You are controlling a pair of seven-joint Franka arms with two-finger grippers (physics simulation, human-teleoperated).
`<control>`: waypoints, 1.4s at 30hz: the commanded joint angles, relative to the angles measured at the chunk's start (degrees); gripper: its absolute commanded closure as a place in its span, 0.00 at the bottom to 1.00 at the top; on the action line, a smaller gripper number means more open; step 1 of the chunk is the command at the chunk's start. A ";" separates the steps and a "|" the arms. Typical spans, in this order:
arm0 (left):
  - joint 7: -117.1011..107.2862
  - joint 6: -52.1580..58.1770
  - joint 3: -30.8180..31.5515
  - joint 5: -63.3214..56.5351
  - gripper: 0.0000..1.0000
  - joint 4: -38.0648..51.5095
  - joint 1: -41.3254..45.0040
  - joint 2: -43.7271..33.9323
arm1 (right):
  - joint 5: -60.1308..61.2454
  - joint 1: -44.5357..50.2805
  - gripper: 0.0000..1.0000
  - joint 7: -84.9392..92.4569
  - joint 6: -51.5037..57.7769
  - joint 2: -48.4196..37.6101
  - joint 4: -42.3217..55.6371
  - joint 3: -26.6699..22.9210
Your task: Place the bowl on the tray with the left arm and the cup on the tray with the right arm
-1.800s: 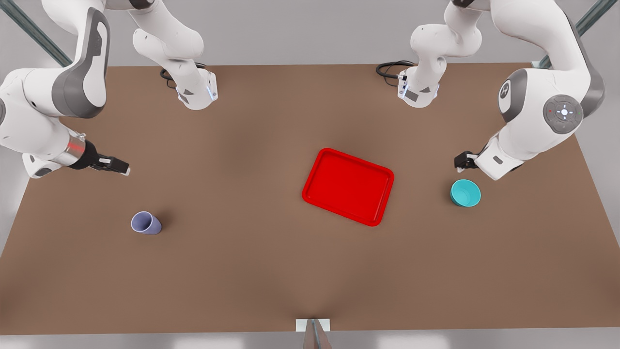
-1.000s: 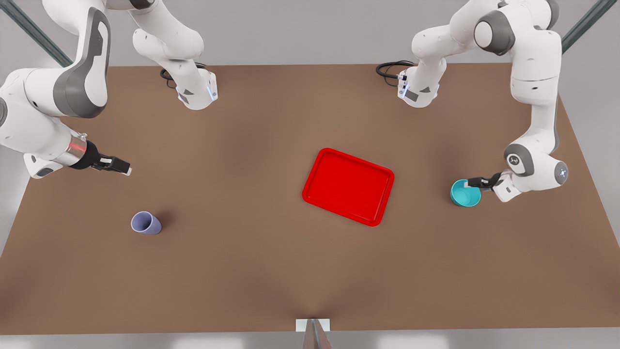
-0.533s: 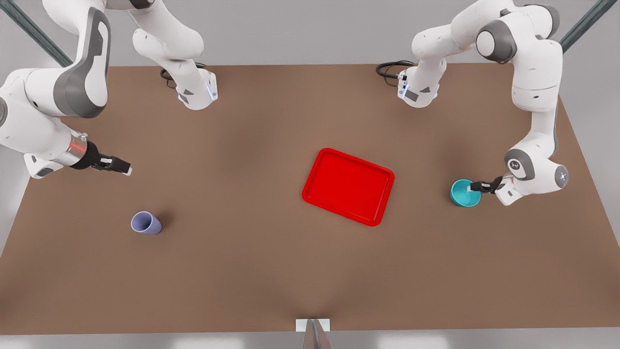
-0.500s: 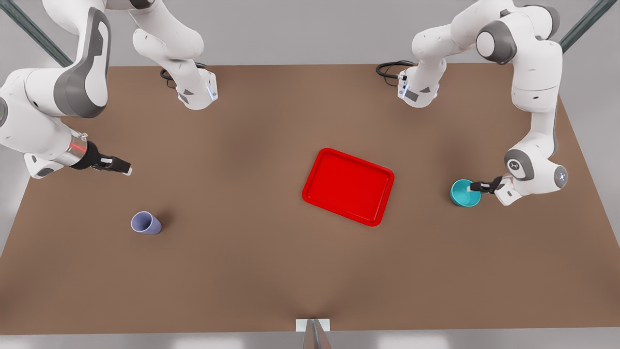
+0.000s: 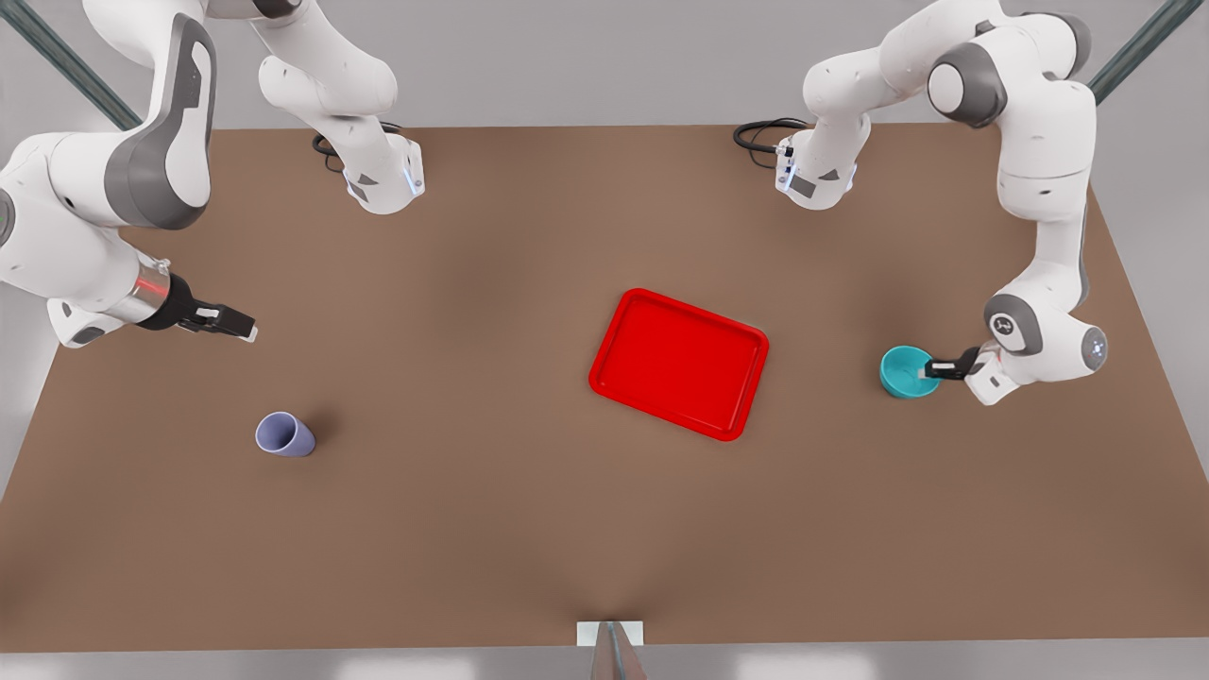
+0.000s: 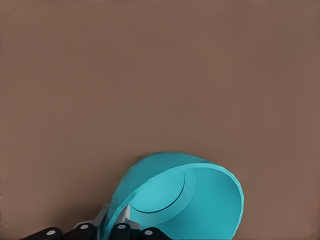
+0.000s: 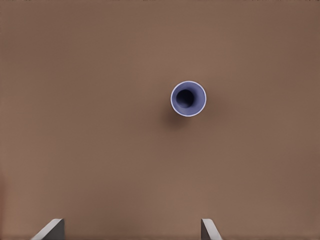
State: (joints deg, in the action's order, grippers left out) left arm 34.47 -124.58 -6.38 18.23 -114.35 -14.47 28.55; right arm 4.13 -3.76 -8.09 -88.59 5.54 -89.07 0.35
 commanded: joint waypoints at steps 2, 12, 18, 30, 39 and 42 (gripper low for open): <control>-1.24 1.97 0.14 3.21 0.79 0.00 0.67 -2.09 | 0.00 0.07 0.00 0.00 0.00 0.00 0.03 0.00; -40.00 11.29 1.37 4.10 0.79 15.03 35.21 -1.83 | 0.00 0.15 0.00 0.00 -0.18 0.00 0.03 0.00; -40.36 10.76 1.46 3.13 0.79 18.02 39.95 6.87 | 0.09 0.07 0.00 0.09 -0.18 0.00 0.03 0.00; -39.56 10.58 1.46 0.33 0.00 19.33 39.61 7.75 | 0.18 0.59 0.00 0.27 0.61 0.00 0.38 0.35; -26.73 41.08 -9.97 -16.91 0.00 37.53 39.43 -5.34 | -1.49 -3.62 0.00 4.83 4.48 15.02 4.34 2.64; -27.79 42.14 -1.38 -19.63 0.00 33.32 30.66 -11.93 | -1.67 -6.17 0.00 5.19 1.23 15.46 1.88 2.55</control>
State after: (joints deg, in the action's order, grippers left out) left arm 6.53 -84.21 -4.80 0.82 -83.78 13.48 14.02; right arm 2.51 -9.97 -2.95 -89.16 21.01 -88.10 2.95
